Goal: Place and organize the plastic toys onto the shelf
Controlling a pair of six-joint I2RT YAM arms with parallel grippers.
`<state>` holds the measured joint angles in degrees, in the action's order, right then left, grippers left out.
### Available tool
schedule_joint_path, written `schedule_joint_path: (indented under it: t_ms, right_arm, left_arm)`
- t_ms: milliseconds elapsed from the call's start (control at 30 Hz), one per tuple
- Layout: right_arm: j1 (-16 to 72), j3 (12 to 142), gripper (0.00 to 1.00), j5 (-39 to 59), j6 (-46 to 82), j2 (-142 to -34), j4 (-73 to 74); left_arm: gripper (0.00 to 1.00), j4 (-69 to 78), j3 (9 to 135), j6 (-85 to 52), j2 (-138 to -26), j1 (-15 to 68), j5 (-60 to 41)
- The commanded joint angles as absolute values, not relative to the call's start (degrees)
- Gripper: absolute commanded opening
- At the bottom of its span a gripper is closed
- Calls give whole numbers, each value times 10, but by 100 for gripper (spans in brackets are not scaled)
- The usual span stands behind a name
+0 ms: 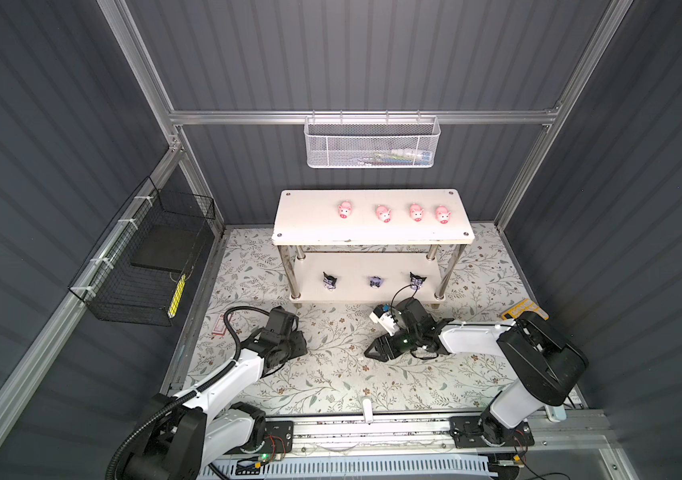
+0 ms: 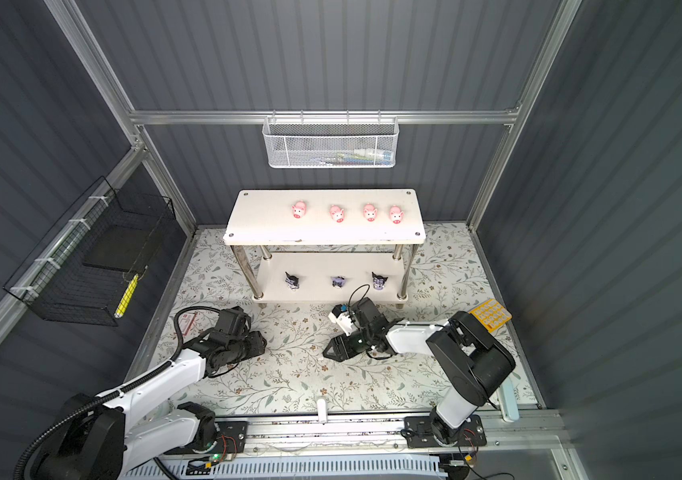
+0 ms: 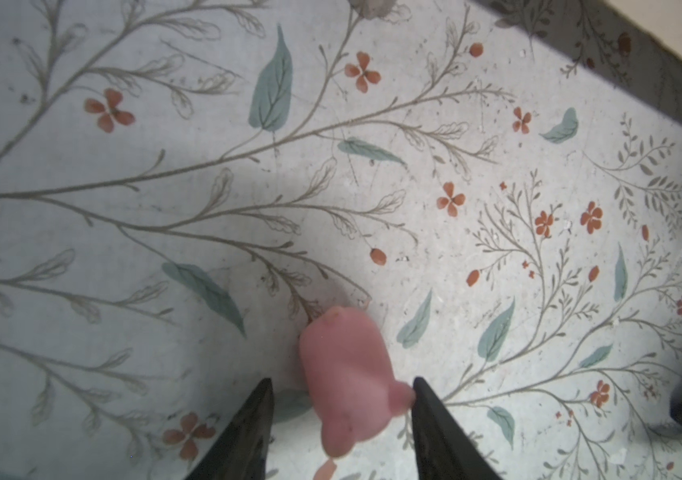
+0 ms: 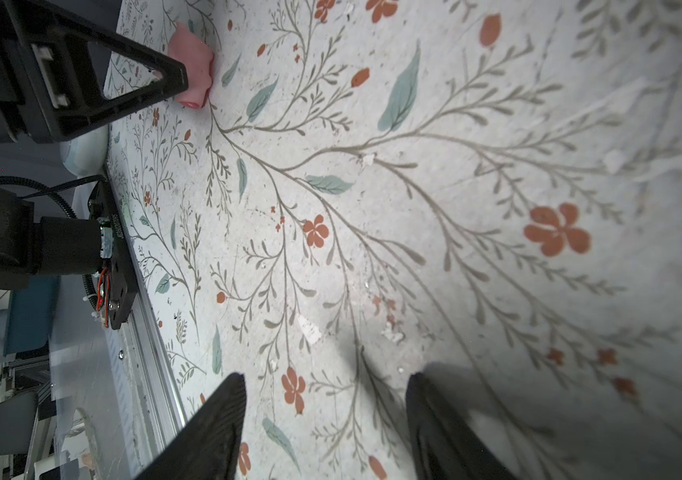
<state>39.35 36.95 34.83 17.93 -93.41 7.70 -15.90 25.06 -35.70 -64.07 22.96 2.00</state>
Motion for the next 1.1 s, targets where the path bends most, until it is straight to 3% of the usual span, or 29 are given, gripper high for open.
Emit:
schedule_joint_path:
  t_ms: [0,467,1067]
  right_arm:
    - [392,376,64,351,173,-947,63]
    - [392,376,65,349,172,-947,62]
    - [392,376,65,353,171,-947,63]
  left_arm:
    - [54,-170,261,-409,-633,235,39]
    - [53,-127,292,-453,-704,278,73]
    - [25,-202,320,-420,-687,298,115]
